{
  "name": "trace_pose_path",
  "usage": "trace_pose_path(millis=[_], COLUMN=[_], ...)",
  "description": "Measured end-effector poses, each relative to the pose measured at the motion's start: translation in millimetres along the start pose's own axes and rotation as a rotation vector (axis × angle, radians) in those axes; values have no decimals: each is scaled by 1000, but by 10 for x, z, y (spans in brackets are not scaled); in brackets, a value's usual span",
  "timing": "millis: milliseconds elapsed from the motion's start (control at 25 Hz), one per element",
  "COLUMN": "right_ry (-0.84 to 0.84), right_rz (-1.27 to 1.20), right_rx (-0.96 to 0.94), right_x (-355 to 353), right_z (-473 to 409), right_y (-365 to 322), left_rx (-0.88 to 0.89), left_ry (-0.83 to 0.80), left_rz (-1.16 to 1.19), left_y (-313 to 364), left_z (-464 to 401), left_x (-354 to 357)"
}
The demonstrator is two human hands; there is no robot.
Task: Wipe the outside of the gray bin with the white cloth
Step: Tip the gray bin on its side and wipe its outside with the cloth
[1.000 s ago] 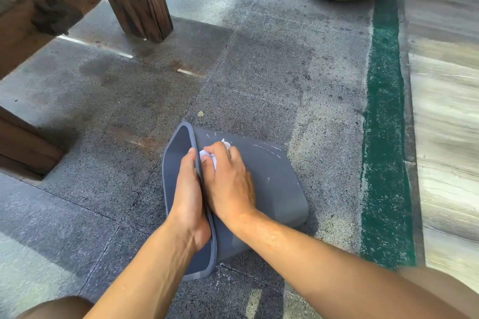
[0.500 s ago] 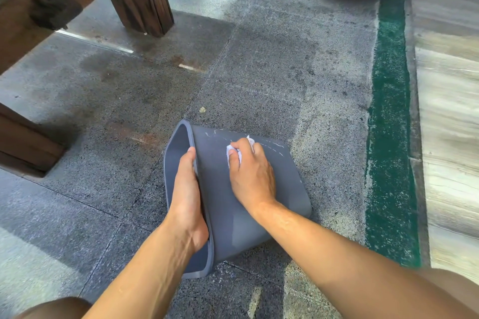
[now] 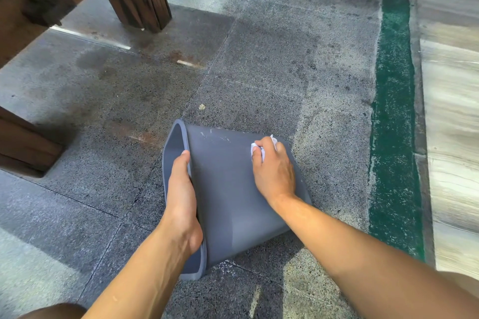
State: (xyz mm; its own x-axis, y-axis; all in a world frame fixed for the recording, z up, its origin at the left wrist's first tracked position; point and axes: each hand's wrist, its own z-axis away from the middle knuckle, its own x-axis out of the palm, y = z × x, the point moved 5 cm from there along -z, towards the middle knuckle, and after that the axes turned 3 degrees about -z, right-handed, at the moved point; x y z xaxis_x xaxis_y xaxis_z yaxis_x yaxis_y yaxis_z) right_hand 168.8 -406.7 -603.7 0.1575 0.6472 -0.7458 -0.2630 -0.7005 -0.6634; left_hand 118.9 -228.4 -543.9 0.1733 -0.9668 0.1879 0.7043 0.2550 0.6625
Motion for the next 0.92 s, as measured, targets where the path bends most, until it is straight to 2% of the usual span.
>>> trace_pose_path(millis=[360,640,840,920], right_ry=[56,95,7,-3], right_rz=[78,89,173,208], right_rx=[160,330,483,512], right_x=[-131,-232,-331,-425], right_z=[-183,-233,-119,-107], right_y=[483,890,1195,1257], left_rx=[-60,-73,-68,-63], left_ry=[162,161,130,71], left_rz=[-12,-15,-21,-37], left_y=[-22,-43,-20,-4], left_z=[-28,14,77,115], left_x=[-74,11,51,81])
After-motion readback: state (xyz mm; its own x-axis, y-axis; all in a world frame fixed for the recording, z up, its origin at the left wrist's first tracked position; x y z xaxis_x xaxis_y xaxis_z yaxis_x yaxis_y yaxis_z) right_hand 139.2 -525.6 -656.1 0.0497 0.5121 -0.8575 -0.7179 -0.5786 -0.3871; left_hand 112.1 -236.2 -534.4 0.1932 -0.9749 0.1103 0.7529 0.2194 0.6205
